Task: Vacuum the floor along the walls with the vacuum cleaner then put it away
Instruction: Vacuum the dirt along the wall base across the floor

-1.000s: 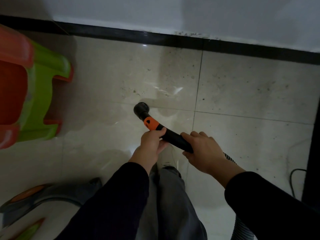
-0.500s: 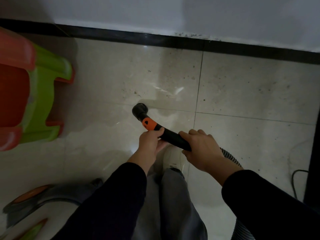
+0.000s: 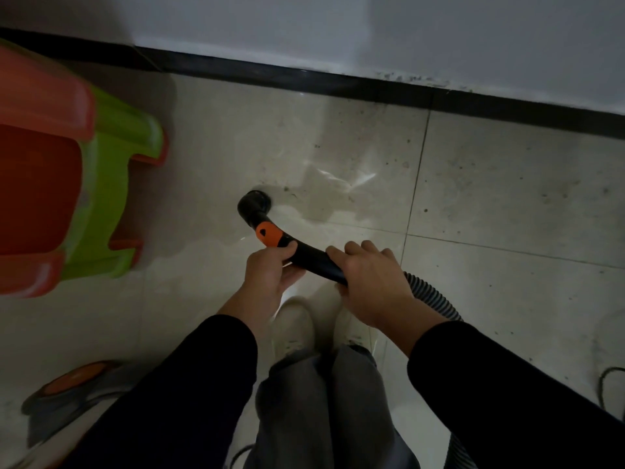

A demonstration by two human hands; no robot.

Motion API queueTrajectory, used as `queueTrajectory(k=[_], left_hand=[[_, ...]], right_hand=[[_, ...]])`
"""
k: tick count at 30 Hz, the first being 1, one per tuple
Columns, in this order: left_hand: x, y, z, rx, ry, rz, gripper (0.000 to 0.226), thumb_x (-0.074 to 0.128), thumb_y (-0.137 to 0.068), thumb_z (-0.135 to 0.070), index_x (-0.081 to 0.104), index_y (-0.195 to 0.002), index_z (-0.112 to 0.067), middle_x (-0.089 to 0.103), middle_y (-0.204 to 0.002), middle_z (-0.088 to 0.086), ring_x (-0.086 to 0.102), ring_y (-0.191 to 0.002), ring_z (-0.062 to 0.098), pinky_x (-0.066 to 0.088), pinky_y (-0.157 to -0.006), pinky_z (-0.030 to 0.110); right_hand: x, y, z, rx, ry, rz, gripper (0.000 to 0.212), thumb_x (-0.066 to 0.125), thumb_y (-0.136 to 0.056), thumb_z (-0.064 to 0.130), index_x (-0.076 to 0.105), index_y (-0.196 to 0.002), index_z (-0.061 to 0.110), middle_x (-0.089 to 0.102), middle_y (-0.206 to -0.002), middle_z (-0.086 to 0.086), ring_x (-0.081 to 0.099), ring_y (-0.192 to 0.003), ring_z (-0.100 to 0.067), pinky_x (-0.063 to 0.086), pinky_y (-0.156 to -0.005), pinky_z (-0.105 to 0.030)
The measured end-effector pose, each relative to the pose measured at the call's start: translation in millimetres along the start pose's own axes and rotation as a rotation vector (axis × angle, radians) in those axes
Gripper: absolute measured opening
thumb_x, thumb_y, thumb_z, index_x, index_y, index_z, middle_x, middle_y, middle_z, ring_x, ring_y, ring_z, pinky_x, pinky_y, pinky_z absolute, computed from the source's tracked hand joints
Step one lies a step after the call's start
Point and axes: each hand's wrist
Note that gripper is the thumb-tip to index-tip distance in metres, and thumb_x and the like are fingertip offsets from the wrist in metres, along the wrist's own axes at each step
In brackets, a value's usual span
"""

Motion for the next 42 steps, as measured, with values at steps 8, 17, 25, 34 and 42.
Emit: queueTrajectory(k=[8,17,25,34,42], left_hand=[[-0.3,-7.6,-21.2,0.02,-0.023,0.016,0.033,0.059,-0.093,-0.006,0.053,-0.124,0.006,0.065,-0.109,0.017,0.067,-0.091,0.024,0.055,-0.071,0.028],[9.4,-4.3,-27.7,0.038,-0.048,0.066,0.032,0.058,-0.094,-0.003,0.053,-0.124,0.005,0.063,-0.114,0.018,0.066,-0.093,0.024,0.055,-0.083,0.033],[27.2,5.5,-10.2,-0.008,-0.059,0.071,0.033,0.058,-0.094,-0.004,0.052,-0.125,0.005,0.063,-0.116,0.02,0.065,-0.102,0.029,0.054,-0.087,0.035],[40.0,12.3,9.5,-0.038,-0.112,0.069,0.036,0.06,-0.093,-0.005,0.052,-0.126,0.005,0.064,-0.115,0.02,0.066,-0.1,0.03,0.055,-0.086,0.035],[55.1,22.3,25.9,-0.039,-0.171,0.107,0.035,0.061,-0.093,-0.006,0.052,-0.126,0.004,0.063,-0.118,0.021,0.065,-0.105,0.032,0.055,-0.089,0.037]], right_hand=[[-4.5,-16.6,4.5,-0.001,-0.016,-0.032,0.05,0.056,-0.092,0.025,0.037,-0.138,0.023,0.052,-0.118,-0.002,0.047,-0.111,-0.023,0.038,-0.09,-0.038],[-8.4,-15.2,-0.6,0.031,-0.031,-0.042,0.052,0.056,-0.093,0.027,0.035,-0.14,0.023,0.052,-0.12,-0.001,0.046,-0.113,-0.023,0.039,-0.092,-0.04],[-4.9,6.3,-17.3,0.084,-0.039,-0.033,0.051,0.056,-0.092,0.025,0.036,-0.139,0.025,0.052,-0.117,0.0,0.046,-0.11,-0.022,0.038,-0.09,-0.039],[1.0,29.4,-30.1,0.124,-0.081,-0.016,0.047,0.055,-0.092,0.028,0.038,-0.136,0.026,0.053,-0.115,0.001,0.047,-0.108,-0.022,0.039,-0.088,-0.037],[6.8,52.6,-43.8,0.187,-0.114,-0.011,0.05,0.056,-0.091,0.03,0.038,-0.138,0.028,0.053,-0.113,0.002,0.048,-0.105,-0.021,0.04,-0.087,-0.036]])
Point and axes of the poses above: each hand's wrist, its own y-axis away from the middle knuckle, its own x-axis out of the palm, z = x × y
